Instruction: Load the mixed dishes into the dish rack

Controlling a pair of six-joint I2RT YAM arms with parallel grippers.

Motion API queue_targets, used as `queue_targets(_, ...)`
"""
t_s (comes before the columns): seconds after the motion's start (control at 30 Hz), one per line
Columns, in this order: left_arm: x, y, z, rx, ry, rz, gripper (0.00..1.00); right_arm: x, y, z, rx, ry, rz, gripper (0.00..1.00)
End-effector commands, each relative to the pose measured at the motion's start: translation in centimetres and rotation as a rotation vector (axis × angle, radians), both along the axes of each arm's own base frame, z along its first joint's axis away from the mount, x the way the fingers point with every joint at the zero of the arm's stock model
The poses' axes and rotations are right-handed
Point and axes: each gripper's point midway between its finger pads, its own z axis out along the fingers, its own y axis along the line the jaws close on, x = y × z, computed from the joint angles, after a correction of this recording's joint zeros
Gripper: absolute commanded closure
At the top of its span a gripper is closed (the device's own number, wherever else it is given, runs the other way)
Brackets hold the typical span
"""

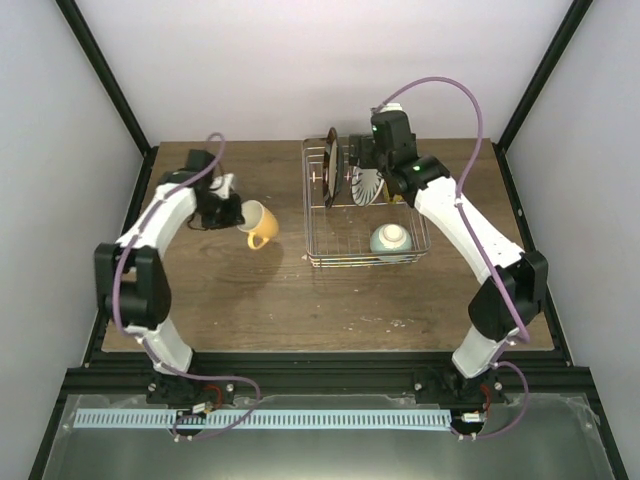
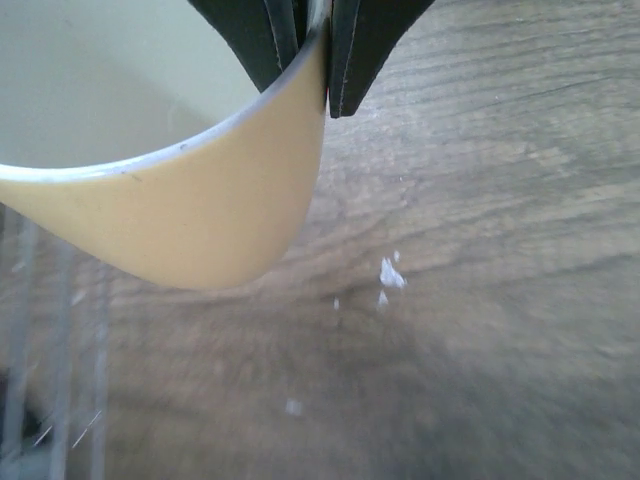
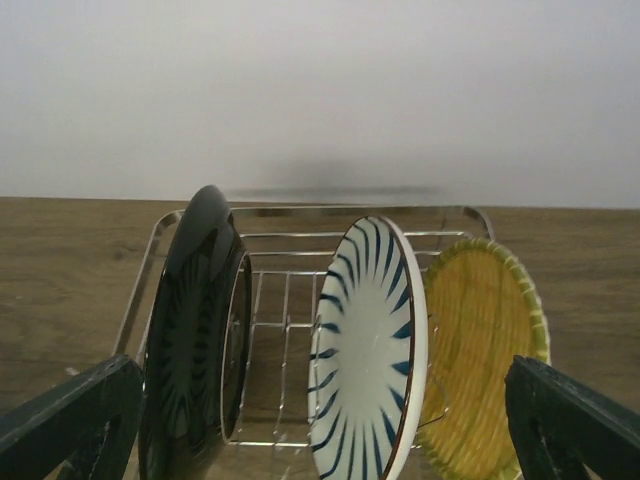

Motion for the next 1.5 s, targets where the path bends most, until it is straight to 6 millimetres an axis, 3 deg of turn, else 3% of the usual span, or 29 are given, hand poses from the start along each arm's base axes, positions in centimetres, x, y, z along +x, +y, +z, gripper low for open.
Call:
queue_targets(0.0,2.8,0.0,8.3,-0.257,-0.314,0.047,1.00,-1.3,0.1,1.7,0.242,0.008,0.105,0.00)
queue_targets(0.17,3.5,0.8,13.7,-0.457,-0.536,0.096,1.00,-2.8,1.1,2.2,0.317,-0.005,0.219,0.02)
queue_targets(0.27,4.6,-0.2,16.2,-0.607,-0.649,0.091,1.00,-3.9,2.4,2.2,0.398,0.024,0.317,0.04)
queue_targets(0.43,7.4,-2.5,18.3,-0.812,-0.756,0.048,1.00,-6.7,6.1,1.5,0.576,0.083,0.543,0.09)
queue_targets(0.57,8.3,-5.5,20.5,-0.983,-0.780,-0.030,1.00,-8.9,8.9,-0.5,0.742,0.175,0.717,0.15)
queue_targets(0.8,7.7,-8.8,23.1,-1.197,-0.800,-0.125,1.00,-10.3,9.9,0.1,0.837,0.151,0.826,0.18)
queue_targets(0.9,6.8,-9.6,23.7,-1.263,-0.790,-0.145,1.00,-10.3,10.1,0.3,0.850,0.142,0.846,0.23)
queue_targets(1.07,5.3,-11.0,22.7,-1.292,-0.739,-0.161,1.00,-9.8,10.0,0.8,0.865,0.086,0.845,0.28)
queue_targets(1.47,3.1,-11.9,20.5,-1.272,-0.677,-0.174,1.00,-8.9,11.0,1.0,0.884,0.070,0.886,0.42)
